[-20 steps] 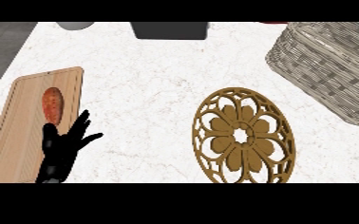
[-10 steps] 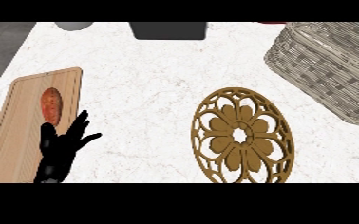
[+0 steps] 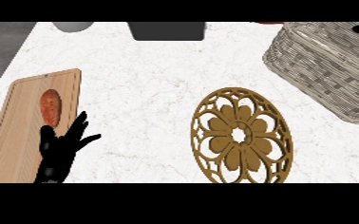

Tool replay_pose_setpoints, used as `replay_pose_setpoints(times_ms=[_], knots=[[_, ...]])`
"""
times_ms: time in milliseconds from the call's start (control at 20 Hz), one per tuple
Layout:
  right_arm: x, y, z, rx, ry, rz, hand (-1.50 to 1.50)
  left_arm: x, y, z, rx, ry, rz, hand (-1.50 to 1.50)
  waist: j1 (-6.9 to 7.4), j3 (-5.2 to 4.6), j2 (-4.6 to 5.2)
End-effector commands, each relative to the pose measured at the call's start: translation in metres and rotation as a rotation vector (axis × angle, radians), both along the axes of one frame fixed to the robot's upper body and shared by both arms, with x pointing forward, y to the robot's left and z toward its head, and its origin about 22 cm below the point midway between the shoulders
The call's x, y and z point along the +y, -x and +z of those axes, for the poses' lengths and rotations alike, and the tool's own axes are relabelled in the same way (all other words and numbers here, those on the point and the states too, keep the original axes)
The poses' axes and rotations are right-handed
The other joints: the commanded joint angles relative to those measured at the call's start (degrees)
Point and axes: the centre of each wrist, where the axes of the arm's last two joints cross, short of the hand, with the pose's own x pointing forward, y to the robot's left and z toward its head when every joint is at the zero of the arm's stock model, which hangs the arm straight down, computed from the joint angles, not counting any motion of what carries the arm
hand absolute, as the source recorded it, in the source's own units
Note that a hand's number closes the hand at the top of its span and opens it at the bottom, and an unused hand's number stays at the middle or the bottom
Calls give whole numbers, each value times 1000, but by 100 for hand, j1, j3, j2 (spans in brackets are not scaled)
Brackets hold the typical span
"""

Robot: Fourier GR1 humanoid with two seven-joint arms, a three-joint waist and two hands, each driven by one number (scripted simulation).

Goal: Pick the eggplant from the placemat and place it in the basket

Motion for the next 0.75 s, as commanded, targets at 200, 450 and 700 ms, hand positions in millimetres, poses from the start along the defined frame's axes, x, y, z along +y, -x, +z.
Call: replay_pose_setpoints(times_ms=[200,450,700], knots=[[6,4,31,-139,-3,-32,-150,14,7,-2,96,20,19,0,-70,-53,3],[-30,37,38,-228,-29,-120,-150,2,13,-27,104,7,38,0,-207,-58,-23],[-34,76,20,-225,-42,-148,-150,9,13,-1,107,4,53,0,-288,-55,-61]])
